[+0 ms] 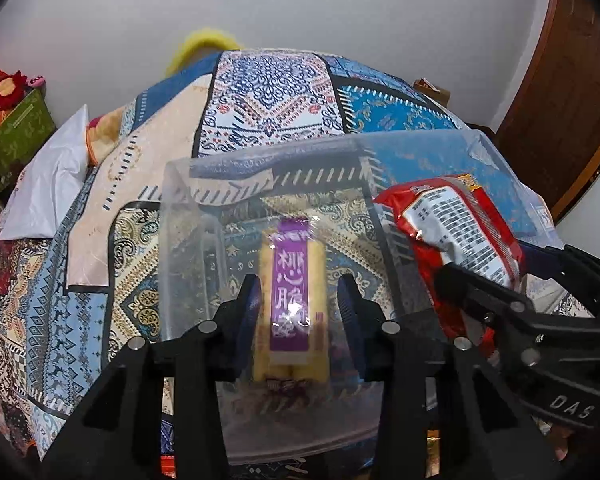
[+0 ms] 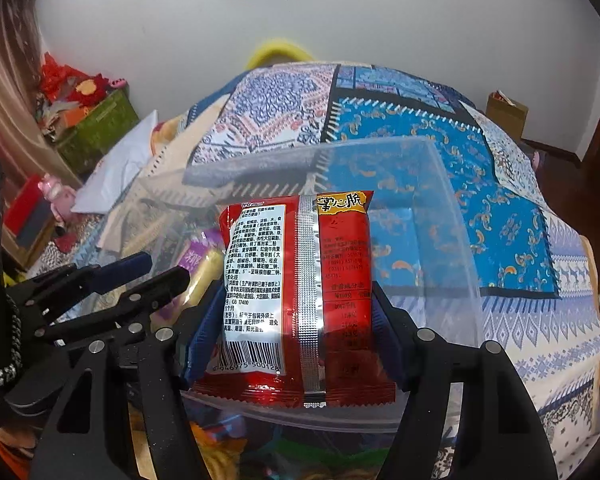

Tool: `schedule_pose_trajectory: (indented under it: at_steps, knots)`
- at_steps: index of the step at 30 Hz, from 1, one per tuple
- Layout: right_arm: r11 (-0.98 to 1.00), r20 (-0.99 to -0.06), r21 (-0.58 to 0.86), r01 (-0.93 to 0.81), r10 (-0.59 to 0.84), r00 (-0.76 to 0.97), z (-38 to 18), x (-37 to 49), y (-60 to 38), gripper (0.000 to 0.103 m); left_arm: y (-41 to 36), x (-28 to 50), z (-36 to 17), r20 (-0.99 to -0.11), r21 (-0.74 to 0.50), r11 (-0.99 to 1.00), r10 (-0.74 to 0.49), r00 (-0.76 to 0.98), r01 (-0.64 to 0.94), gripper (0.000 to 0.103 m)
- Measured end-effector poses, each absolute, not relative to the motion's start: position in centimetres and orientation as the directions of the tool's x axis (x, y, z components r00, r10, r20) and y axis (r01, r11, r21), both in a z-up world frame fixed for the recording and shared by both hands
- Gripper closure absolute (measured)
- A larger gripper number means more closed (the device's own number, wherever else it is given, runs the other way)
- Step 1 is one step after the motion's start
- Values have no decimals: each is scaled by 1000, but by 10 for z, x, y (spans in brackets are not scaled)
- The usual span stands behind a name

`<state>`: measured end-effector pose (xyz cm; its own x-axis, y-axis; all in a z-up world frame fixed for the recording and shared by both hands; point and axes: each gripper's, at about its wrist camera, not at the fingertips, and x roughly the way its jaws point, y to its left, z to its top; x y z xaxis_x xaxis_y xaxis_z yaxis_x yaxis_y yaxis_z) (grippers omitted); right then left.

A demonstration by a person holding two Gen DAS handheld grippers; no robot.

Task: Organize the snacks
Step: 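Lower both held packs into the clear box and open both grippers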

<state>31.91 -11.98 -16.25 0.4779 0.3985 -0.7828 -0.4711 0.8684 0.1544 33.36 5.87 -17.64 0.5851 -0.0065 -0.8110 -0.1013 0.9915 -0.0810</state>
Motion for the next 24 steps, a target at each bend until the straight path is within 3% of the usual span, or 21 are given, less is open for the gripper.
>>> schedule_pose_trajectory:
  at_steps: [14, 18, 24]
  knots:
    - [857, -790, 125, -500, 390, 472, -148, 304, -122, 37, 65, 305, -145, -792, -127, 988, -45, 609, -92, 60]
    - [855, -759, 123, -504, 408, 507, -126, 287, -132, 37, 69, 282, -126, -761, -115, 989, -28, 648, -92, 46]
    - [850, -703, 132, -511, 443, 556, -96, 256, -149, 31, 79, 241, -104, -736, -73, 994, 4, 677, -85, 36]
